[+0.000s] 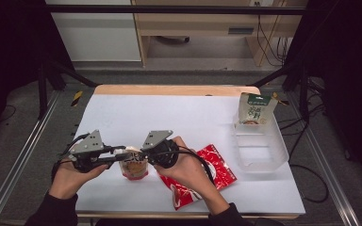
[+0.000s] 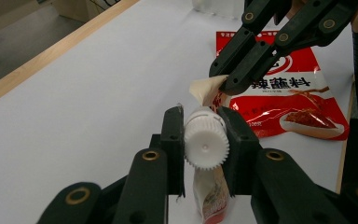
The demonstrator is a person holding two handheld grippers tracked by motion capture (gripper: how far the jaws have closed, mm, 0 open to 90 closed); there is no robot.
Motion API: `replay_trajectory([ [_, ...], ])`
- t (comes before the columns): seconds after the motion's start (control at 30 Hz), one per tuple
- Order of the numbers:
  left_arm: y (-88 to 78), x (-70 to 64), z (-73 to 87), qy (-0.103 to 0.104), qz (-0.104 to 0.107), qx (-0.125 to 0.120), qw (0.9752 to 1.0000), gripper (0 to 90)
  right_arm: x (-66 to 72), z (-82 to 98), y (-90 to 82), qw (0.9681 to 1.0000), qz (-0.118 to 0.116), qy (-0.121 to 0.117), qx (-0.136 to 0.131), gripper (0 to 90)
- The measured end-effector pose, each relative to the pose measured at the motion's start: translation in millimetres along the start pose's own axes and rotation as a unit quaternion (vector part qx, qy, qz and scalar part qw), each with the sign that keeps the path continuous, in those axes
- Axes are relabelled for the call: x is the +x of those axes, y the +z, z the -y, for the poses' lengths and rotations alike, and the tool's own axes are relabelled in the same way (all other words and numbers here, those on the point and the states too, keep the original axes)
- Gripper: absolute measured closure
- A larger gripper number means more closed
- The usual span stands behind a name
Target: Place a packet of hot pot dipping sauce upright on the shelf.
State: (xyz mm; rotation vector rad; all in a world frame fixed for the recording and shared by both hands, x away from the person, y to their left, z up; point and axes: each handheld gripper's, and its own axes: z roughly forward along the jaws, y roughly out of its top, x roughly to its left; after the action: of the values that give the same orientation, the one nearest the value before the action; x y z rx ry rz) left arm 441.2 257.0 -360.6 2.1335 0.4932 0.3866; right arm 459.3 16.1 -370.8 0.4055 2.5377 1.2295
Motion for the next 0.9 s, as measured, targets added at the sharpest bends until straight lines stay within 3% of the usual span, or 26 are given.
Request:
replay_trajectory([
  [0.13,0.8,-1.1,-1.0,0.005,-0.002,0.005,1.0,73.4,-1.7,-2.4,-1.8,0.9997,0.001,-0.009,0.021,77.9],
  [0.3,0.4,-1.4,-1.3,0.007,-0.001,0.002,1.0,73.4,-3.4,-11.5,-7.4,0.9981,0.011,-0.037,0.047,60.1],
  [0.33,0.4,-1.4,-1.3,0.007,-0.001,0.002,1.0,73.4,-3.4,-11.5,-7.4,0.9981,0.011,-0.037,0.047,60.1],
  [0.37,0.3,-2.2,-1.8,0.008,0.0,0.003,1.0,73.4,-4.5,-16.1,-8.8,0.9966,0.014,-0.052,0.063,53.4],
  [0.47,0.1,-2.6,-2.3,0.012,0.002,0.005,0.9999,73.4,-5.8,-20.5,-9.2,0.9952,0.013,-0.062,0.075,48.4],
  [0.6,1.3,-3.5,-3.1,0.017,0.004,0.005,0.9998,73.4,-9.6,-27.0,-4.6,0.9906,0.003,-0.084,0.108,38.3],
  [0.73,3.2,-4.9,-3.7,0.019,0.007,0.006,0.9998,73.4,-12.9,-28.8,-0.6,0.9863,-0.007,-0.09,0.138,31.1],
  [0.9,3.2,-7.0,-6.8,0.025,0.007,0.0,0.9997,73.4,-14.4,-34.6,-0.5,0.9839,-0.028,-0.093,0.15,27.8],
])
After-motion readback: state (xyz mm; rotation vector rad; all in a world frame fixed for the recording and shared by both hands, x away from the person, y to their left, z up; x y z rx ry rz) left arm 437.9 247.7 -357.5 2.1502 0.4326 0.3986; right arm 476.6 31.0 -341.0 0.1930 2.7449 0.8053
